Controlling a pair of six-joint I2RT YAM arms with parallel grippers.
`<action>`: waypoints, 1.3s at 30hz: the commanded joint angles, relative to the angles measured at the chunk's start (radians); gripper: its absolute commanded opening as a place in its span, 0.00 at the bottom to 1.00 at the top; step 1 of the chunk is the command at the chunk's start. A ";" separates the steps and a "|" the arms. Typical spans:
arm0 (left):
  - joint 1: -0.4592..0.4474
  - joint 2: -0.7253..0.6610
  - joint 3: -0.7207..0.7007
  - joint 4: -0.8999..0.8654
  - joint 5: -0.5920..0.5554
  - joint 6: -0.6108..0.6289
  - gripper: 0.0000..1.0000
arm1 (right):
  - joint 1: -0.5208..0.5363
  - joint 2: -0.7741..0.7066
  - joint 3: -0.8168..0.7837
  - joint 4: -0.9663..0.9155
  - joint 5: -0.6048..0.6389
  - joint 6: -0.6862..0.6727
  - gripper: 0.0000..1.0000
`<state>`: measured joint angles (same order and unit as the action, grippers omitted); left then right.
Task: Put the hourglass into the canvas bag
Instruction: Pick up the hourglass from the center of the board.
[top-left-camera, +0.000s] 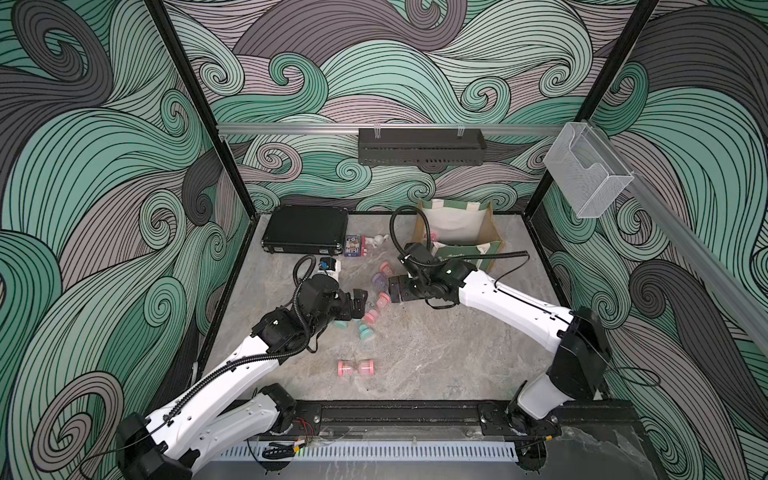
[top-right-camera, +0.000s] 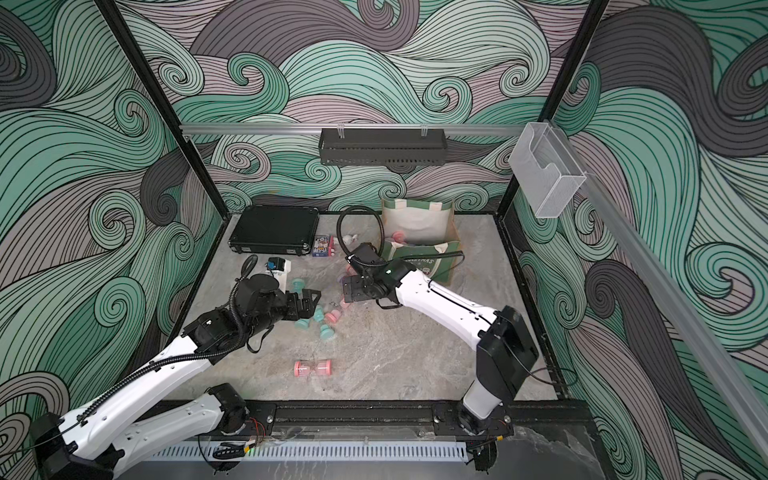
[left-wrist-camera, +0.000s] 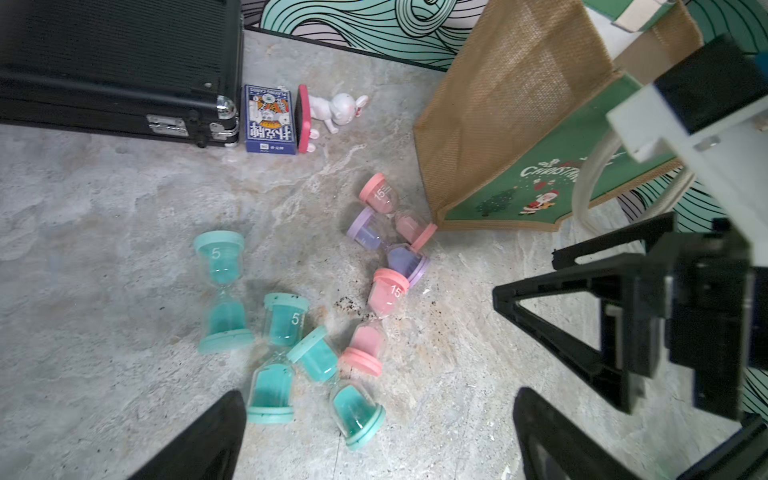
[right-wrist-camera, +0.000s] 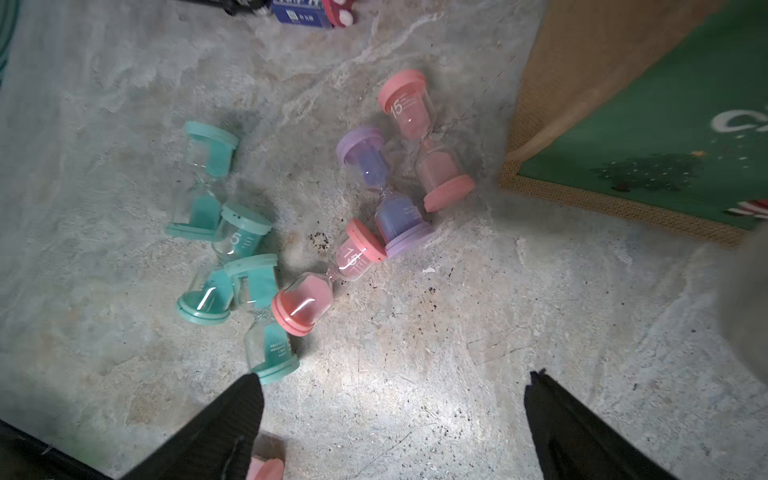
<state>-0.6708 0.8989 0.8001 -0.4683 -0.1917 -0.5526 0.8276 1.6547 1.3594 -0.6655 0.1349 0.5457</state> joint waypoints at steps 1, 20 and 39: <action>0.001 -0.037 -0.008 -0.033 -0.079 -0.031 0.99 | 0.013 0.051 -0.008 0.072 0.032 0.042 1.00; 0.004 -0.081 -0.048 -0.040 -0.117 -0.041 0.99 | 0.038 0.305 0.113 0.066 0.075 0.210 1.00; 0.007 -0.078 -0.029 -0.042 -0.122 -0.020 0.99 | 0.061 0.446 0.197 0.084 0.048 0.386 0.72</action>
<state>-0.6701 0.8330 0.7494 -0.5018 -0.2920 -0.5781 0.8883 2.0731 1.5242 -0.5789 0.1768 0.8925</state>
